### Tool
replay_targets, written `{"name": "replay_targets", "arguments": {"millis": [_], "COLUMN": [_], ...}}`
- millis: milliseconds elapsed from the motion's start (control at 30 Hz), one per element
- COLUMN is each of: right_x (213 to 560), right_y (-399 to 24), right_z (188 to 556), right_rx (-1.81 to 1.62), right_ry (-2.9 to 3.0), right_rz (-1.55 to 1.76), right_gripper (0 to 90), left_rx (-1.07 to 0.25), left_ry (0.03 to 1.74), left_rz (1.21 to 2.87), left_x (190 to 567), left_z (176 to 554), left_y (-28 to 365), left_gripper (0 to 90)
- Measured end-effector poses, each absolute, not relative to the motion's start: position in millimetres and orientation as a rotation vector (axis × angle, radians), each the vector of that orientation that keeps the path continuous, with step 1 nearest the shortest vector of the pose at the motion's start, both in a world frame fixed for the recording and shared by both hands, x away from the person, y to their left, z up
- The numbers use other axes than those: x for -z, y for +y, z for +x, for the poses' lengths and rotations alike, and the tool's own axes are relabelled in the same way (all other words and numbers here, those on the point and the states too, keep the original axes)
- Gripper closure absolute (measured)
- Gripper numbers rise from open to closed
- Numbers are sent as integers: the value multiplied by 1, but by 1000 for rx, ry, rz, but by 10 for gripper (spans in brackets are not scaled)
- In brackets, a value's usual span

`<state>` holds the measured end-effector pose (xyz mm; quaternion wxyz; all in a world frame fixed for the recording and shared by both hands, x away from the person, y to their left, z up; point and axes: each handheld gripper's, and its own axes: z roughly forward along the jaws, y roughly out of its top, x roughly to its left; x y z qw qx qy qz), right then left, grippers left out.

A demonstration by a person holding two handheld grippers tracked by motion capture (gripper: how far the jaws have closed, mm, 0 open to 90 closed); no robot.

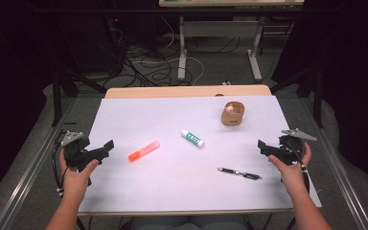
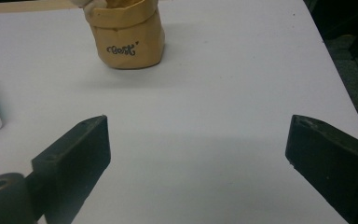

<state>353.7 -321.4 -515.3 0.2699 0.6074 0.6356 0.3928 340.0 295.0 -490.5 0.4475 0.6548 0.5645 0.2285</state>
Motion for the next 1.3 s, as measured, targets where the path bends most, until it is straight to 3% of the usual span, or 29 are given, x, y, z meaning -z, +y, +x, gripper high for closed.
{"name": "replay_targets", "arguments": {"millis": [200, 700, 1300], "right_x": [515, 513, 483], "right_y": [-320, -296, -282], "right_z": [357, 366, 403], "right_rx": [-1048, -1067, -1049], "right_ry": [1702, 1758, 1859], "right_rz": [1663, 1597, 1628], "right_gripper": [154, 154, 176], "left_rx": [-582, -574, -586], "left_ry": [1378, 1380, 1395], "left_rz": [1644, 1653, 1631], "left_x": [495, 499, 499], "left_z": [338, 331, 331], "left_y": [285, 282, 286], "left_gripper": [5, 4, 4]}}
